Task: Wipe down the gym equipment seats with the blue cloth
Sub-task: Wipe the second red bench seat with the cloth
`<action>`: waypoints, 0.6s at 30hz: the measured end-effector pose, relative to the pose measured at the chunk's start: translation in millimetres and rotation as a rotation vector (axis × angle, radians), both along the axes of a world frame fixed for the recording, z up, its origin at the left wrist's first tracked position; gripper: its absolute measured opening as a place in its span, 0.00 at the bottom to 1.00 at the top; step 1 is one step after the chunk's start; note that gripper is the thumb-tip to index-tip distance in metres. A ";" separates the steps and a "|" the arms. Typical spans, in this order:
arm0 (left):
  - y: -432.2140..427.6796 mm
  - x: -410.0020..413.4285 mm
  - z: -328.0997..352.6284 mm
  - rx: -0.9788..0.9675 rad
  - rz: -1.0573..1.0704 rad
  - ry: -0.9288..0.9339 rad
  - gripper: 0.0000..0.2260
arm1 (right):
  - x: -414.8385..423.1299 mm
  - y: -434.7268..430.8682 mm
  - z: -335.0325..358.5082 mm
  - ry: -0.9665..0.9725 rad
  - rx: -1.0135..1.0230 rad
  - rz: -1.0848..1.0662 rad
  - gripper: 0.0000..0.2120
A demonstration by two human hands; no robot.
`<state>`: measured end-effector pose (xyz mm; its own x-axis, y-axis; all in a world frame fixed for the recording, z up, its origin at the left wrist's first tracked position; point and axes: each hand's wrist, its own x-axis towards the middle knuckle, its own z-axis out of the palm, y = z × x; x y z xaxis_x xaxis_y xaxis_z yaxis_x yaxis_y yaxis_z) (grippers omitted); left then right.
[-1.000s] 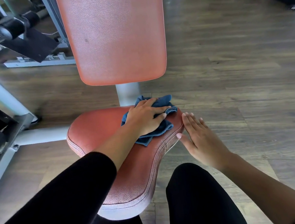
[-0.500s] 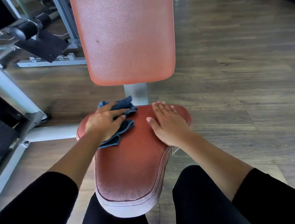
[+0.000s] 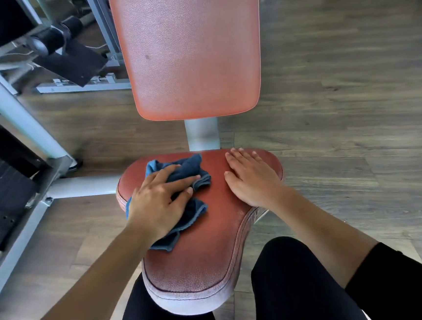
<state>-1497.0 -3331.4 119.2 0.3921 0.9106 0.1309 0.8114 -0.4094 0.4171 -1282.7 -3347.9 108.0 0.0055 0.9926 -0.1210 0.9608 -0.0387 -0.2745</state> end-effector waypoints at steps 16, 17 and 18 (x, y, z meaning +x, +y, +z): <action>28.8 31.3 -4.0 0.002 -0.242 0.124 0.18 | 21.8 -4.0 -10.7 0.033 0.061 -0.123 0.35; 18.6 21.5 -2.4 0.032 -0.296 0.072 0.19 | 22.0 -3.7 -11.7 0.029 0.064 -0.123 0.36; 12.2 11.8 -2.2 0.052 -0.336 0.024 0.20 | 22.2 -3.3 -12.3 0.025 0.067 -0.123 0.36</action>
